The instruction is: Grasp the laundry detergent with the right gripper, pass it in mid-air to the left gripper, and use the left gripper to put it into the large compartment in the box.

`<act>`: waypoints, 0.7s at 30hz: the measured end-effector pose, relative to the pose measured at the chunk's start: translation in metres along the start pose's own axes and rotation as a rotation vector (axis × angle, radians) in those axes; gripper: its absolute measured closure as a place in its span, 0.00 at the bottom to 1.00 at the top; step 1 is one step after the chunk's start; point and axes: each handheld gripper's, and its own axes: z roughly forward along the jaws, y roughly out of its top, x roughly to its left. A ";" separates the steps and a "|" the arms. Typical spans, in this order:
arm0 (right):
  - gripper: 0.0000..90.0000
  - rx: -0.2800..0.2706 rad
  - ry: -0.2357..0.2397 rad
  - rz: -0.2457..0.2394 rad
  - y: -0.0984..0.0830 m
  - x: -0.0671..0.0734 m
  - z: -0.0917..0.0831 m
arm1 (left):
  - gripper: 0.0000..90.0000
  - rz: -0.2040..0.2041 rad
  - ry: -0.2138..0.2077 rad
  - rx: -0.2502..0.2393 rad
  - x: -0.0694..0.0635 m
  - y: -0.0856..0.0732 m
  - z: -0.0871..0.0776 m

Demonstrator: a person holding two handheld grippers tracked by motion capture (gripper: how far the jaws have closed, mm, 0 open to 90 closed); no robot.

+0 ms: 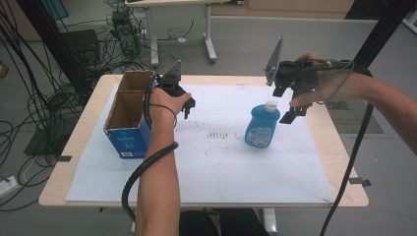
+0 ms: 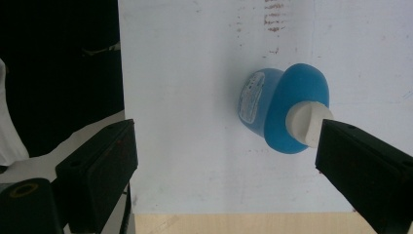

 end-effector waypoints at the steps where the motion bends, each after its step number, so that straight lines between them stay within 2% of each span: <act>1: 0.09 0.000 0.000 0.000 0.000 0.000 0.000 | 0.07 0.003 -0.001 0.000 0.000 0.000 0.000; 8: 0.09 0.001 -0.006 0.019 -0.009 0.002 -0.003 | 0.07 0.010 -0.005 -0.002 -0.004 0.000 0.000; 21: 0.09 -0.005 -0.032 0.088 -0.039 -0.002 -0.009 | 0.07 0.016 0.004 -0.016 -0.009 0.003 -0.007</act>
